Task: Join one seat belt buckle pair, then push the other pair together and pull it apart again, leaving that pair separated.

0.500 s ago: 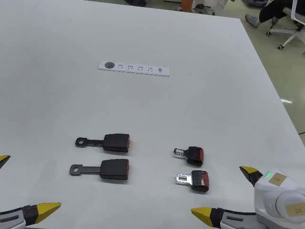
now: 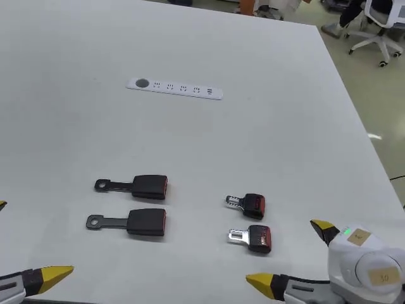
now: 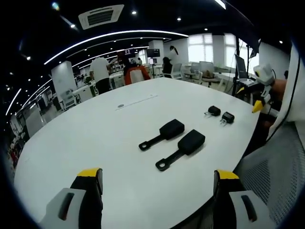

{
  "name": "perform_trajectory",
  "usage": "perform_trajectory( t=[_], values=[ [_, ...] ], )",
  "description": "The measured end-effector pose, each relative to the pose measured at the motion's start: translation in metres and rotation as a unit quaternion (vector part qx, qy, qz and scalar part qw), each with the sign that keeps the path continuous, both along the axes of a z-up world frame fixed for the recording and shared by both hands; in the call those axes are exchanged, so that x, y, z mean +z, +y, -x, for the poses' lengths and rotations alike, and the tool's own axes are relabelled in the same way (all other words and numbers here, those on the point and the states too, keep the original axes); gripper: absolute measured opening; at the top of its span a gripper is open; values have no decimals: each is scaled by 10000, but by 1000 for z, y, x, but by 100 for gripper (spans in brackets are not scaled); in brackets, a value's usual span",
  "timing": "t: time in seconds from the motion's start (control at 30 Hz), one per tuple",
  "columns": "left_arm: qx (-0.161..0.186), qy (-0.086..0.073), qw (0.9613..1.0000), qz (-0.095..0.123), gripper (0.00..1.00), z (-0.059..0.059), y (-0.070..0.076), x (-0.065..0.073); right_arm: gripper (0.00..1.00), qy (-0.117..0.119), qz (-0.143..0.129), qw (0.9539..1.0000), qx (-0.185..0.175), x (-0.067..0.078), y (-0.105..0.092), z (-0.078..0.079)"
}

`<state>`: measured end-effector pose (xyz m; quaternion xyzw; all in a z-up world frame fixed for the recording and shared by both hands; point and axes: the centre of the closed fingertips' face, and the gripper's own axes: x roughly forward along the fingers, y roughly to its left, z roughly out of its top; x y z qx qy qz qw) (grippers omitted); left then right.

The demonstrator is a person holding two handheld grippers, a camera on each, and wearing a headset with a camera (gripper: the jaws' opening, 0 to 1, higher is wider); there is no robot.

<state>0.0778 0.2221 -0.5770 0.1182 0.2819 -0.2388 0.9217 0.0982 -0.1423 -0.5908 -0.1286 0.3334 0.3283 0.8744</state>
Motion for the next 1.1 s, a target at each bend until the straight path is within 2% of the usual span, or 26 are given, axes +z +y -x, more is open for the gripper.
perform_trajectory(
  t=[0.17, 0.23, 0.3, 0.4, 0.43, 0.53, 0.7, 0.9, 1.1],
  values=[
    [-22, 11, 10000, -1, 99, 0, 2, -2, 99, -9, -2, 10000, 2, 0, 0, -1],
    [-7, -41, 10000, -65, 100, -1, 5, -2, 99, -10, 1, 10000, 9, 1, 0, 0],
    [31, 4, 10000, 15, 99, -1, 3, -1, 99, -9, -4, 10000, 14, 1, 1, 1],
    [1, 22, 10000, -29, 99, 1, 1, 0, 99, -13, -7, 10000, 30, 1, 3, 0],
    [-46, 45, 9999, -148, 99, 2, 1, -3, 99, -13, -14, 10000, 40, 2, 4, 1],
    [-76, 110, 9999, -71, 99, 4, -3, -3, 99, -40, -12, 10000, 74, 3, 5, 0],
    [-56, 112, 9999, -29, 100, 3, -1, -3, 98, -62, -18, 9999, 96, 3, 6, -3],
    [-128, 98, 9998, -86, 99, 4, -2, -3, 98, -115, 33, 9997, 192, 5, 7, -3],
    [-185, 174, 9997, -65, 100, 4, -2, -5, 98, -120, 41, 9997, 227, 5, 6, -4]
  ],
)
